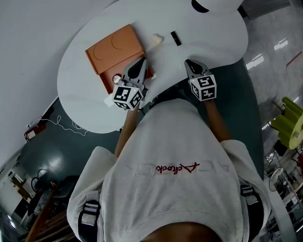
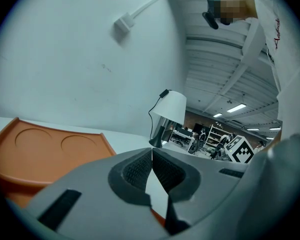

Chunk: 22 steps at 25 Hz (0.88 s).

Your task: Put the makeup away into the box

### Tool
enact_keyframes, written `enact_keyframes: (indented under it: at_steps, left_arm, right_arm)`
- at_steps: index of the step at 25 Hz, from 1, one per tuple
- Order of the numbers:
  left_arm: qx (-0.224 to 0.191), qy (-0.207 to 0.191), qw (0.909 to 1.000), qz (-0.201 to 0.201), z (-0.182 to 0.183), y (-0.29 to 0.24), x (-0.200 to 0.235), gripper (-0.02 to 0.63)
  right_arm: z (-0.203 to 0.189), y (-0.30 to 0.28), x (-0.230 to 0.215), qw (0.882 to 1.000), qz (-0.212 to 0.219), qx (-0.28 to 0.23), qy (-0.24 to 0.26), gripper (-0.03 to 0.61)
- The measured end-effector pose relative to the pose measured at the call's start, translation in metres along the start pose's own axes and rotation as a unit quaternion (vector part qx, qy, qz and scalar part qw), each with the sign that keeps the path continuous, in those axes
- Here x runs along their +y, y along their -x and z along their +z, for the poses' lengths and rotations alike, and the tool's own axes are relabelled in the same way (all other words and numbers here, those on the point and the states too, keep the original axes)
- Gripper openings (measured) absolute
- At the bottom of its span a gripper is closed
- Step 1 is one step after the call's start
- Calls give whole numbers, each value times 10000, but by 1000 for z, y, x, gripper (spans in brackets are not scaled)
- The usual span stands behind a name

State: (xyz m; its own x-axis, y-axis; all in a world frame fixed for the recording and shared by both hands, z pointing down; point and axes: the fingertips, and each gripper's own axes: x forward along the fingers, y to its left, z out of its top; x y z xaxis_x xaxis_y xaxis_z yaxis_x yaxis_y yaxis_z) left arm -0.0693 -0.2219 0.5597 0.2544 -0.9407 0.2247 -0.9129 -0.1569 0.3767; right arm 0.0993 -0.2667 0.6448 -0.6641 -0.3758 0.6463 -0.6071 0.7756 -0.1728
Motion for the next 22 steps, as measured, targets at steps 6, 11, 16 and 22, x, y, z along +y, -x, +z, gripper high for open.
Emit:
enact_keyframes:
  at_steps: [6, 11, 16, 22]
  left_arm:
    - [7, 61, 9999, 103, -1, 0, 9, 12]
    - [-12, 105, 9998, 141, -1, 1, 13, 12]
    - [-47, 127, 9997, 194, 0, 3, 19, 12]
    - [-29, 135, 9996, 241, -1, 6, 23, 12]
  right_arm:
    - [1, -10, -2, 9999, -2, 50, 105, 26]
    - [1, -18, 1, 9998, 52, 131, 162, 28]
    - [2, -29, 2, 9993, 69, 238, 265, 175]
    - [1, -37, 2, 9991, 19, 271, 323, 176]
